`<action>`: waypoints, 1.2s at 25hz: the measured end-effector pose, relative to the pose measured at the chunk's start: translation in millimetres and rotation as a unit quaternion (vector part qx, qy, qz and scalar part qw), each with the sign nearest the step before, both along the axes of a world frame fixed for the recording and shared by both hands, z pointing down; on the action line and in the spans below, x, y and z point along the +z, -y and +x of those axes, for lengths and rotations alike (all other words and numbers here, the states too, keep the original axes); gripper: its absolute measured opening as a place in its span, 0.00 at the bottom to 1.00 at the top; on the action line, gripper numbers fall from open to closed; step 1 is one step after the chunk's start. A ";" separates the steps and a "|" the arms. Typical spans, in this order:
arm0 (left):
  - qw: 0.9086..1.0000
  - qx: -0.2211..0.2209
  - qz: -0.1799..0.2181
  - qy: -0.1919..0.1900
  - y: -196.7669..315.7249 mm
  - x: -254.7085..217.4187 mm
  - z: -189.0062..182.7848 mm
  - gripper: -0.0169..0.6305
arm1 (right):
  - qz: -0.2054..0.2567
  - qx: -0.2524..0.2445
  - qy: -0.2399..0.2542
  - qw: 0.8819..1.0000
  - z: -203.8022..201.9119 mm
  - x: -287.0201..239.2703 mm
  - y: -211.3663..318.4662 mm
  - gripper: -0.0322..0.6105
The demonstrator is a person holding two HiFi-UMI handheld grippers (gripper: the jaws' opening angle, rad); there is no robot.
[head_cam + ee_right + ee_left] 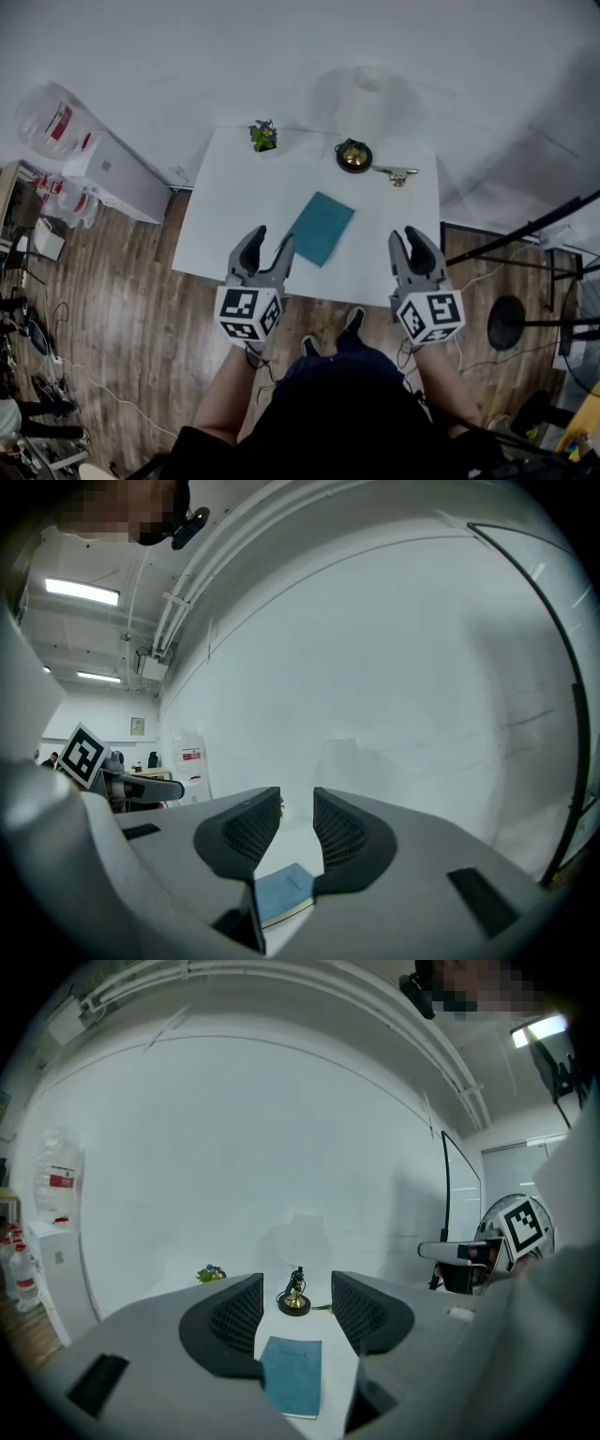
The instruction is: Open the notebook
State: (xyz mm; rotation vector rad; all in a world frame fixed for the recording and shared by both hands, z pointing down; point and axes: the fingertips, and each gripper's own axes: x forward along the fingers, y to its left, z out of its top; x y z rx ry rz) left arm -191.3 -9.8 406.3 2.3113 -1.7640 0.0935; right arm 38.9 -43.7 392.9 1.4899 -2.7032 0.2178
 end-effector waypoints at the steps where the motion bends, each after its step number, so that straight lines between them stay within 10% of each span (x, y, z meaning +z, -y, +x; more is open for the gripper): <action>1: 1.000 0.003 -0.005 0.013 9.3 4.4 8.4 0.37 | -0.003 0.000 0.004 1.000 5.9 2.5 10.5 0.23; 14: 0.983 0.022 -0.133 0.123 101.6 130.2 90.4 0.37 | -0.052 -0.006 0.050 0.997 77.4 48.9 121.0 0.21; 30: 0.915 0.089 -0.275 0.281 129.9 296.3 135.2 0.31 | -0.102 0.061 0.056 0.991 135.9 97.1 148.4 0.18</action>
